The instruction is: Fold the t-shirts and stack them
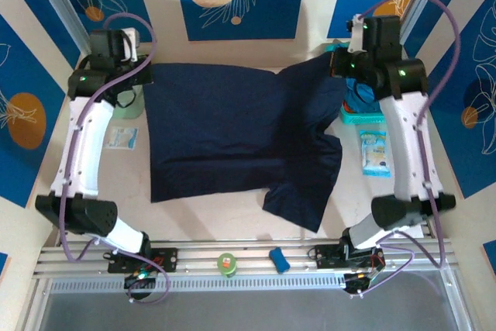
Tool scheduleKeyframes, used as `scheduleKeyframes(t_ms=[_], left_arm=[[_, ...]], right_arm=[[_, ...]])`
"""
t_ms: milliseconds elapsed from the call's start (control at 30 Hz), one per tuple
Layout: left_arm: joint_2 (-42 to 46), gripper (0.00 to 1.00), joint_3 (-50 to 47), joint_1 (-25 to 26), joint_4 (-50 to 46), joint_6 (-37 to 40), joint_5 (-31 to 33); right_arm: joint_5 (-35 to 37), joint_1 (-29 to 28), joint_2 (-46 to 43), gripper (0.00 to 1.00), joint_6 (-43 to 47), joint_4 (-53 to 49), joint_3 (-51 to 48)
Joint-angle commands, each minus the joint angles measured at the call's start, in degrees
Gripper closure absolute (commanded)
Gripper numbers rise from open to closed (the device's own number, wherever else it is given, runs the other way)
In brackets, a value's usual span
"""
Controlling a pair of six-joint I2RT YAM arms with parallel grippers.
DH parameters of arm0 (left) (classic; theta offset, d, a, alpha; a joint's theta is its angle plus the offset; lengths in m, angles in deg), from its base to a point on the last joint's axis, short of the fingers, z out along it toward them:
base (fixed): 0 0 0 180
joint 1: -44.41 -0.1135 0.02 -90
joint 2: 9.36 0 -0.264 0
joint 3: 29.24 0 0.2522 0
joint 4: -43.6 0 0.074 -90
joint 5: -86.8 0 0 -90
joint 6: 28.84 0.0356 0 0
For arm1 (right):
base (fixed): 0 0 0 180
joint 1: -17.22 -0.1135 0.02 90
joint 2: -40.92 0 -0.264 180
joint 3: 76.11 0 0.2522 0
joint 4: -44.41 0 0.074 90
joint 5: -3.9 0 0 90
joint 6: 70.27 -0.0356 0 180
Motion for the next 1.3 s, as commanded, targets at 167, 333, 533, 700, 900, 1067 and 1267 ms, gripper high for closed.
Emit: scheduleKeyframes(t_ms=[167, 333, 533, 700, 900, 1067, 1267], left_arm=[[7.9, 1.0, 7.3, 0.3, -7.4, -0.1, -0.1], [12.1, 1.0, 8.4, 0.3, -9.2, -1.2, -1.9], [15.3, 1.0, 13.6, 0.3, -13.1, -1.3, -2.0], [18.8, 1.0, 17.7, 0.3, -14.4, 0.6, -0.9], [22.4, 1.0, 21.3, 0.3, -14.1, 1.9, 3.1], [25.5, 1.0, 21.8, 0.3, -11.7, 2.1, 5.0], [26.4, 1.0, 24.0, 0.3, -11.1, 3.8, 7.4]], right_arm=[[0.7, -2.0, -19.8, 1.0, 8.3, 4.7, -4.4], [2.9, -2.3, -26.1, 1.0, 8.9, 1.4, -3.1], [0.6, -2.3, -29.5, 1.0, 5.7, -3.1, 4.2], [-2.9, -2.4, -29.9, 1.0, 3.8, -6.5, 16.2], [-3.9, -3.4, -27.8, 1.0, 4.1, -8.2, 30.3], [-3.0, -5.9, -27.2, 1.0, 4.1, -5.6, 33.8], [-0.8, -9.8, -26.3, 1.0, 5.7, -3.5, 34.7]])
